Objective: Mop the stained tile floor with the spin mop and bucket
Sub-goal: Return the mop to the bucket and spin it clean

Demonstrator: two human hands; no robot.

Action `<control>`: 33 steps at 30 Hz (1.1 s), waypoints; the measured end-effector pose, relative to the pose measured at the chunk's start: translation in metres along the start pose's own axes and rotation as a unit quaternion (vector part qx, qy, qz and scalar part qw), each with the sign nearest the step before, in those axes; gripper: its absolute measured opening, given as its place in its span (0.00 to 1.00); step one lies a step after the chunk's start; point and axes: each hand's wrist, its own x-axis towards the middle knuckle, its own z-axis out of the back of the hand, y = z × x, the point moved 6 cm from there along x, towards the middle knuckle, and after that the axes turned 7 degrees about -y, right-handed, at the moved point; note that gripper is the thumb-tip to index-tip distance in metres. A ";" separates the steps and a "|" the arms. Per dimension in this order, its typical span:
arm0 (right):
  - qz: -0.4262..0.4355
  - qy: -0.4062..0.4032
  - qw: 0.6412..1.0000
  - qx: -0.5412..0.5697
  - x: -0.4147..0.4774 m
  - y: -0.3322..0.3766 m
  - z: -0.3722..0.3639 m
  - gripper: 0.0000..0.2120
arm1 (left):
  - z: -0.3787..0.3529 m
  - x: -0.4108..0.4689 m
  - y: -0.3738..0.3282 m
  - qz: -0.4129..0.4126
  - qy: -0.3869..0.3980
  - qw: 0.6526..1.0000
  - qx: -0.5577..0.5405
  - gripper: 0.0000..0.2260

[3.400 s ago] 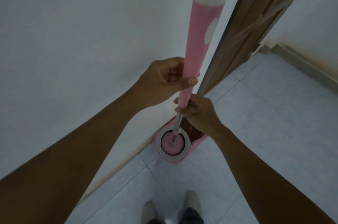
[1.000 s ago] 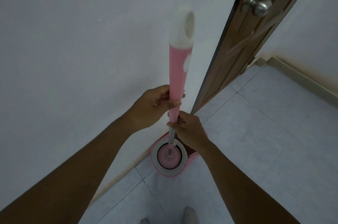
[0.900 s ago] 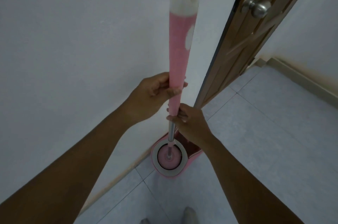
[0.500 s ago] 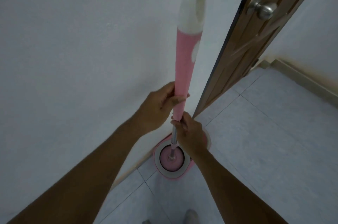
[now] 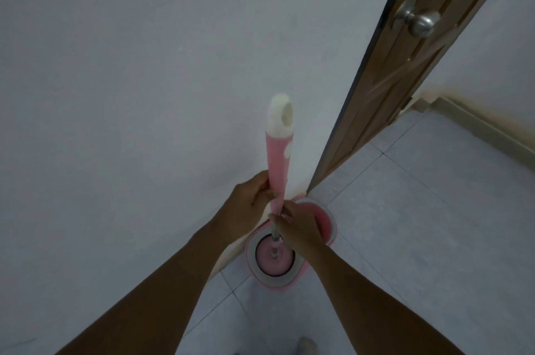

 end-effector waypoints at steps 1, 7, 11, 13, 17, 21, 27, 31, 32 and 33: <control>0.000 -0.004 1.000 0.025 0.000 0.006 0.004 0.08 | 0.005 0.004 -0.012 -0.004 -0.009 1.000 -0.019 0.13; 0.036 -0.030 0.994 0.095 -0.007 0.042 0.036 0.10 | 0.032 0.020 -0.096 -0.064 -0.021 0.994 -0.083 0.16; 0.083 -0.062 0.988 0.118 -0.004 0.081 0.056 0.10 | 0.054 0.025 -0.128 -0.079 -0.047 0.985 -0.145 0.21; 0.111 -0.073 0.984 0.119 -0.003 0.101 0.063 0.11 | 0.057 0.026 -0.128 -0.064 -0.047 0.987 -0.137 0.21; 0.177 -0.113 0.971 0.114 -0.005 0.135 0.082 0.15 | 0.054 0.027 -0.127 -0.060 -0.043 0.995 -0.063 0.17; 0.149 -0.068 0.966 0.200 -0.005 0.122 0.079 0.24 | 0.059 0.022 -0.133 -0.075 -0.072 0.994 -0.034 0.14; -0.171 0.043 0.984 0.024 -0.008 -0.017 0.021 0.22 | 0.053 0.012 -0.136 -0.083 -0.064 0.993 -0.061 0.14; -0.342 0.020 0.916 0.209 -0.020 -0.069 -0.019 0.11 | 0.049 0.014 -0.136 -0.093 -0.052 0.992 -0.073 0.14; -0.363 0.008 0.892 0.269 -0.022 -0.072 -0.026 0.10 | 0.049 0.014 -0.134 -0.095 -0.051 0.991 -0.075 0.14; -0.382 -0.009 0.869 0.313 -0.021 -0.073 -0.028 0.09 | 0.049 0.015 -0.133 -0.098 -0.051 0.991 -0.074 0.14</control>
